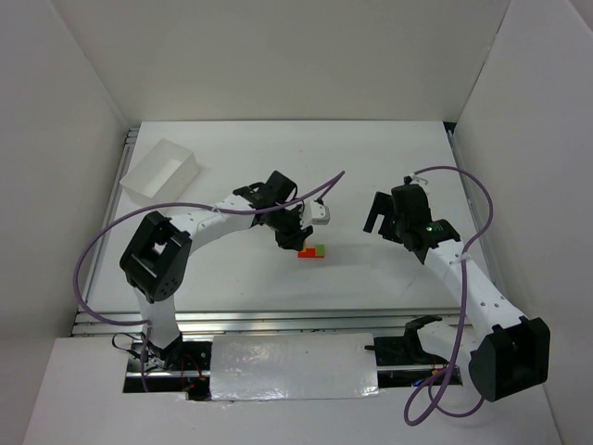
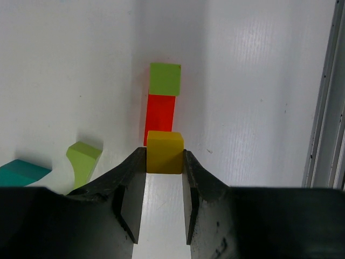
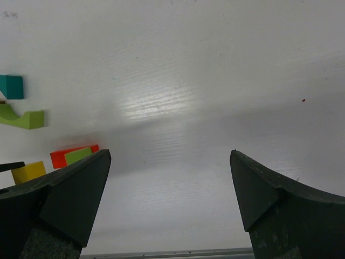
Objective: Build the wood block tower
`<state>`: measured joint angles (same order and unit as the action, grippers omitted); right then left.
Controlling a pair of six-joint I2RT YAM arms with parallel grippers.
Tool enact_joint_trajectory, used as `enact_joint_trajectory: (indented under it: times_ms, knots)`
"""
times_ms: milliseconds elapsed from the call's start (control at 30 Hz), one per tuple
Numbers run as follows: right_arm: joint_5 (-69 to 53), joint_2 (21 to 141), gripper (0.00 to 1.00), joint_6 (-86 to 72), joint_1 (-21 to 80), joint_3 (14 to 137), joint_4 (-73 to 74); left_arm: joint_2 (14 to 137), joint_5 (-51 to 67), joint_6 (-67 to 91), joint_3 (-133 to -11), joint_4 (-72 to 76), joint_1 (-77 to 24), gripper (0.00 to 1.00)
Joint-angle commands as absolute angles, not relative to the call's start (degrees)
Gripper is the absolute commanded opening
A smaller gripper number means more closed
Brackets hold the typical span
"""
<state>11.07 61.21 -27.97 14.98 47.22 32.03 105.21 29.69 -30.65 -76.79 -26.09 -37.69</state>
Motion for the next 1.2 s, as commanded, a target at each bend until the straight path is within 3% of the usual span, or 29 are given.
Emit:
enact_joint_trajectory:
  times_ms: [0,1167]
  knots:
    - [10.9,60.0,1.00,-27.3,14.7,47.0,29.6,106.2,30.9,-30.0,-75.9,-23.1,-37.7,0.17]
    - [11.0,61.1,1.00,-27.1,14.8,47.2,29.7,111.0,30.1,-31.0,-78.8,-24.2,-38.1,0.15]
